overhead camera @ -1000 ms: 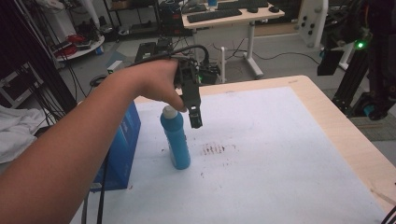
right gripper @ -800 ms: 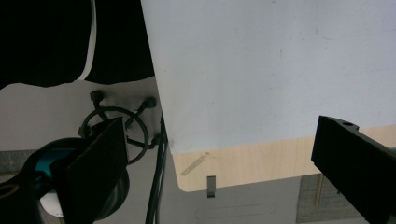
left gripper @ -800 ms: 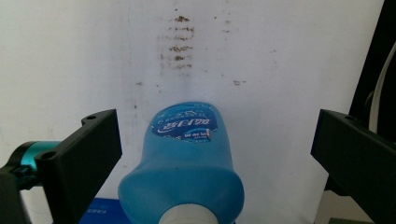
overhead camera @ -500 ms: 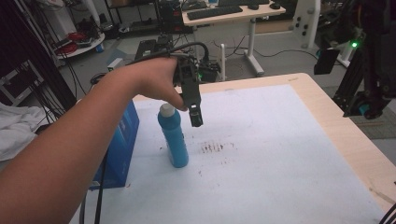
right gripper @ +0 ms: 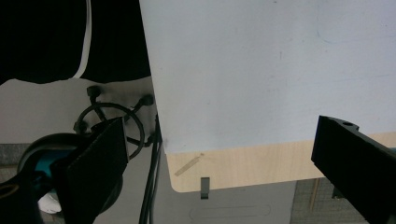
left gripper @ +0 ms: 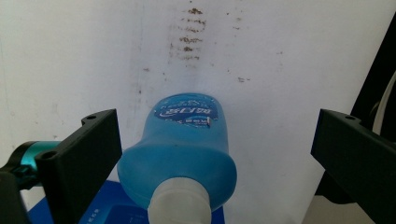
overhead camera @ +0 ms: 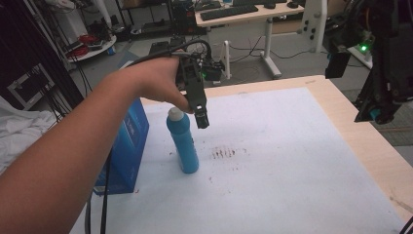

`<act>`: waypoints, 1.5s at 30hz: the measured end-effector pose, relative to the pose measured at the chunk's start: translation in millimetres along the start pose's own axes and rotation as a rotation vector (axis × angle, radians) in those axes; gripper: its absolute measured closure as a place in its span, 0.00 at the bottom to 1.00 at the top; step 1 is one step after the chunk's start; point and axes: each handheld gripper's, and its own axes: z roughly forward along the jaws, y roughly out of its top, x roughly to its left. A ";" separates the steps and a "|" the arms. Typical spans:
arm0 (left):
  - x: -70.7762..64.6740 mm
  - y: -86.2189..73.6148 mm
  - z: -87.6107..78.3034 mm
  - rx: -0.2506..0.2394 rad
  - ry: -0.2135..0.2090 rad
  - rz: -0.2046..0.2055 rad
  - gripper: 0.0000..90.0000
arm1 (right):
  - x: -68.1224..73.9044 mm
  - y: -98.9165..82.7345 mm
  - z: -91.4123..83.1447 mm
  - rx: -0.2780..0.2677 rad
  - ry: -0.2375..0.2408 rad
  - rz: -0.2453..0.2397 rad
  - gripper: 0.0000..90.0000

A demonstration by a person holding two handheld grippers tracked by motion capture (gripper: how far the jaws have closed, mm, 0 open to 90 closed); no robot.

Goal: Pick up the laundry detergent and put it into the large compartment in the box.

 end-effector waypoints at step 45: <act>-6.5 -57.7 -17.2 -0.128 0.001 -1.114 0.02 | 10.2 18.2 9.9 0.021 0.032 -0.133 0.03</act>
